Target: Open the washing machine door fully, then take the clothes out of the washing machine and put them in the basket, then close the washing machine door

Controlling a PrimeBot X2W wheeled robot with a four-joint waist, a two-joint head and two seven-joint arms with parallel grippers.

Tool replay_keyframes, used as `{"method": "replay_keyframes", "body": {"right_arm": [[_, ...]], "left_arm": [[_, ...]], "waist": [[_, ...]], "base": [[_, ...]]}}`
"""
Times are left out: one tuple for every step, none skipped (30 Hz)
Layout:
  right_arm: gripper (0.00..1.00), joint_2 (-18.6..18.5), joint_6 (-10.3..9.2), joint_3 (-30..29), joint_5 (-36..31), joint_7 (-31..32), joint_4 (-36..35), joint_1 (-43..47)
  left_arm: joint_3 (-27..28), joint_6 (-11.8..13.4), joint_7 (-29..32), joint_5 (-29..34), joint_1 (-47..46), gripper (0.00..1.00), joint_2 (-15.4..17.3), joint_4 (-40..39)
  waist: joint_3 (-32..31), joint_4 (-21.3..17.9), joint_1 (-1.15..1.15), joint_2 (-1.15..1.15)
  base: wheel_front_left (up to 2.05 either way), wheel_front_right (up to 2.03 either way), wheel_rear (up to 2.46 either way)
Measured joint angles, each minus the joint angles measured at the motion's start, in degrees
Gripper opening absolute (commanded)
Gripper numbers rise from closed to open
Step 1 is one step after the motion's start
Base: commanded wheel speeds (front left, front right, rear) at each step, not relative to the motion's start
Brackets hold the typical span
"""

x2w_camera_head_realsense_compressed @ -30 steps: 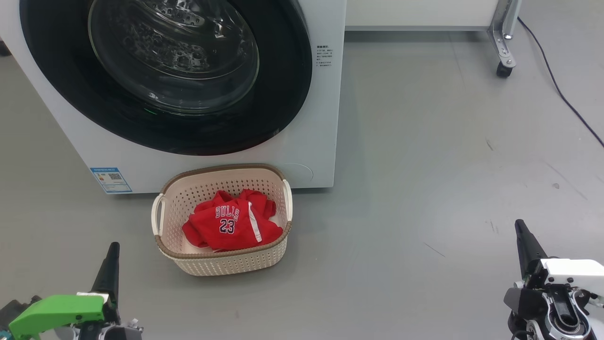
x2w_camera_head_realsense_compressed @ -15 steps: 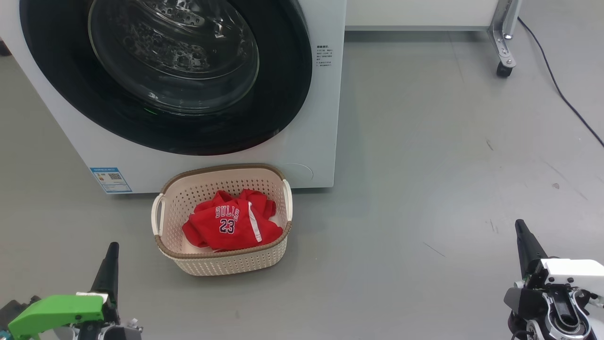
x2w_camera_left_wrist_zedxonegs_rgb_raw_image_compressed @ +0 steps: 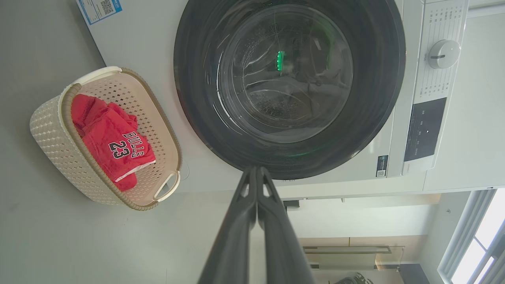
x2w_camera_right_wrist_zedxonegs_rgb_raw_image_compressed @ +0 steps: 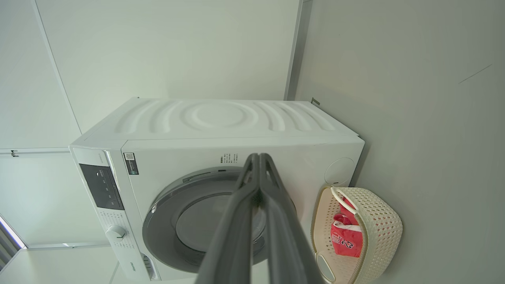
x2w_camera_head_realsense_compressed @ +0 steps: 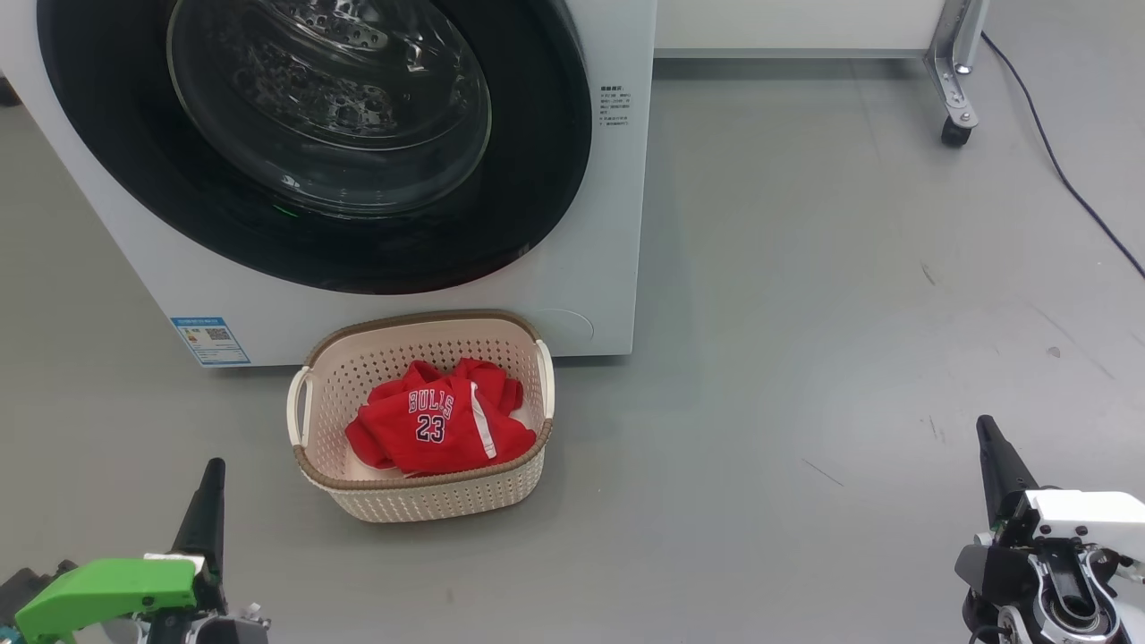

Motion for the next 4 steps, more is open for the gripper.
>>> {"method": "replay_keyframes", "body": {"right_arm": [[0.0, 0.0, 0.0, 0.0, 0.0, 0.0, 0.0, 0.0], [0.0, 0.0, 0.0, -0.01, 0.0, 0.0, 0.0, 0.0], [0.0, 0.01, 0.0, -0.01, -0.01, 0.0, 0.0, 0.0], [0.0, 0.01, 0.0, -0.02, 0.0, 0.0, 0.0, 0.0]], "left_arm": [[0.0, 0.0, 0.0, 0.0, 0.0, 0.0, -0.01, 0.0], [0.01, 0.0, 0.0, 0.0, 0.0, 0.0, -0.01, -0.01], [0.02, 0.0, 0.0, 0.0, 0.0, 0.0, -0.01, -0.01], [0.02, 0.0, 0.0, 0.0, 0.0, 0.0, -0.01, -0.01]], "waist": [[0.0, 0.0, 0.0, 0.0], [0.0, 0.0, 0.0, 0.0], [0.0, 0.0, 0.0, 0.0], [0.0, 0.0, 0.0, 0.0]], "base": [[0.0, 0.0, 0.0], [0.0, 0.0, 0.0], [0.0, 0.0, 0.0], [0.0, 0.0, 0.0]]}}
